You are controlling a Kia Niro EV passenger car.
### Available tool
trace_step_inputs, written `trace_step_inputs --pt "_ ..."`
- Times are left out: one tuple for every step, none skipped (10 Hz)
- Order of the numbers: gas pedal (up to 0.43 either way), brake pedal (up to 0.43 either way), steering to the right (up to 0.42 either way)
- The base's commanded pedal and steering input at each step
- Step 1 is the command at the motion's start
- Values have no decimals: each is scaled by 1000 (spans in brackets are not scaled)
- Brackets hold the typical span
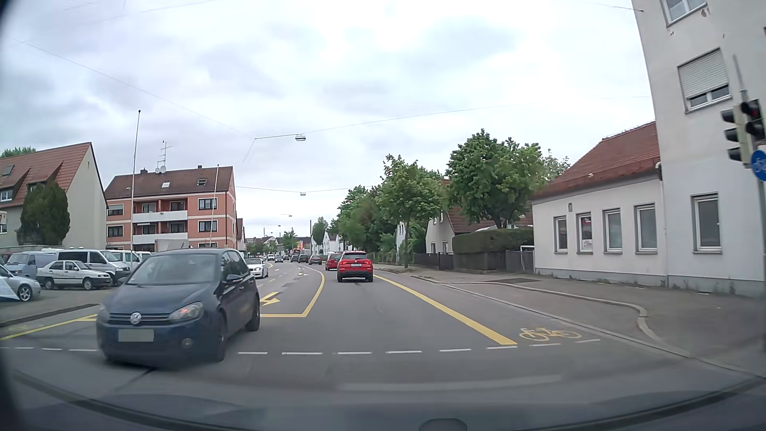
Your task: Follow the waypoints while adhering to traffic rules and regulations
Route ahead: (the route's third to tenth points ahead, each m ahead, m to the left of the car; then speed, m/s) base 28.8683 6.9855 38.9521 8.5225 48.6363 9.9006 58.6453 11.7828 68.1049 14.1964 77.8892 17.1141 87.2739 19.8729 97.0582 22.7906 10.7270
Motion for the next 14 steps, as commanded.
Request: trace_step_inputs --pt "197 0 -39" --pt "197 0 -39" --pt "197 0 -39" --pt "209 0 -39" --pt "209 0 -39" --pt "209 0 -39" --pt "209 0 -39" --pt "209 0 -38" --pt "197 0 -38" --pt "189 0 -37" --pt "177 0 -36" --pt "169 0 -31" --pt "169 0 -27" --pt "169 0 -26"
